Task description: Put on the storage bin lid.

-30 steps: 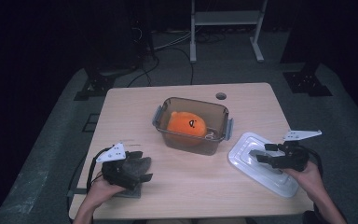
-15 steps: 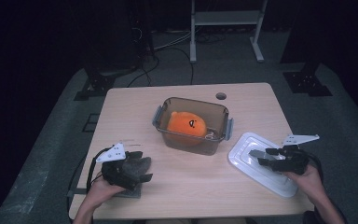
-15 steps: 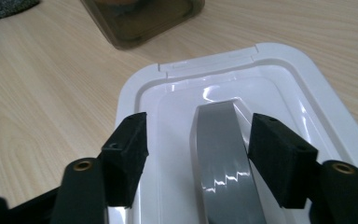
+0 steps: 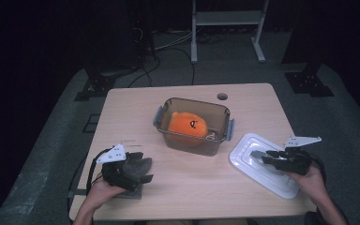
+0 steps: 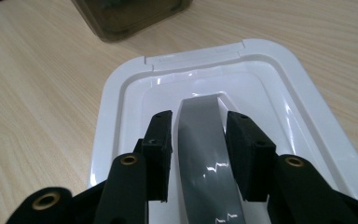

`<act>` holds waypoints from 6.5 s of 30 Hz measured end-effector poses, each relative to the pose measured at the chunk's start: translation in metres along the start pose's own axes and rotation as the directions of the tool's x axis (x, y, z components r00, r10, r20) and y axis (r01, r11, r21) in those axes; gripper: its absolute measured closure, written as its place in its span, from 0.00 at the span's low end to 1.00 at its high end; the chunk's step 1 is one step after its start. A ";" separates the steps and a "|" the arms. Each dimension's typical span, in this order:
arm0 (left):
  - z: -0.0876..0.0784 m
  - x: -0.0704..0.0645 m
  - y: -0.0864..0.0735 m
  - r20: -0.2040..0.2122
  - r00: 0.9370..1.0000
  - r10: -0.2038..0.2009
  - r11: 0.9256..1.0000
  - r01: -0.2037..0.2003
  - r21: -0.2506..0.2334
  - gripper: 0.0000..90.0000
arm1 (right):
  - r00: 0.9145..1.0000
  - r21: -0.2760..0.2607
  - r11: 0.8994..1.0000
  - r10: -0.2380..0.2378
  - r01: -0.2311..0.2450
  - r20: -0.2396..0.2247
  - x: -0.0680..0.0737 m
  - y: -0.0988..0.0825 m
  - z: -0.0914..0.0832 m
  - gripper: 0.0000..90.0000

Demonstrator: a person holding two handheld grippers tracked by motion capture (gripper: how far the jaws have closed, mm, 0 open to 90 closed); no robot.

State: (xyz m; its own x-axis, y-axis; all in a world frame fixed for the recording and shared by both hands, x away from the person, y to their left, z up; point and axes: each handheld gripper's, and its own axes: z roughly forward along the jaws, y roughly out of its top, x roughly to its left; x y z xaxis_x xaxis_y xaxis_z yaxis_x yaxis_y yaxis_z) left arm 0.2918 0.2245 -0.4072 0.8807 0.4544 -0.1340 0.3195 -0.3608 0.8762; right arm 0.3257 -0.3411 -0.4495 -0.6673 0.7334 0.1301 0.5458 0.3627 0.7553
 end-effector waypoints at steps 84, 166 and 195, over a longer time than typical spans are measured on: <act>-0.004 0.002 -0.003 -0.007 1.000 -0.015 1.000 0.015 -0.011 0.05 | 0.981 -0.143 0.983 -0.138 0.118 -0.139 0.040 0.093 -0.085 0.74; -0.019 -0.004 -0.013 -0.024 0.999 -0.033 0.999 0.032 -0.019 0.05 | 0.894 -0.106 0.952 -0.306 0.287 -0.327 0.074 0.249 0.053 0.74; -0.022 -0.003 -0.014 -0.031 0.999 -0.034 0.999 0.033 -0.025 0.05 | 0.877 -0.054 0.951 -0.302 0.304 -0.375 0.077 0.263 0.105 0.74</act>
State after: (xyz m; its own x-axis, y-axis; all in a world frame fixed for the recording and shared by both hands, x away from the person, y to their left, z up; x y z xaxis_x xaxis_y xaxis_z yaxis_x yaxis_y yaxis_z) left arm 0.2771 0.2462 -0.4085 0.8583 0.4911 -0.1490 0.3393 -0.3251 0.8827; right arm 0.4710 -0.1287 -0.3086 -0.9396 0.3180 0.1269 0.2887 0.5367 0.7929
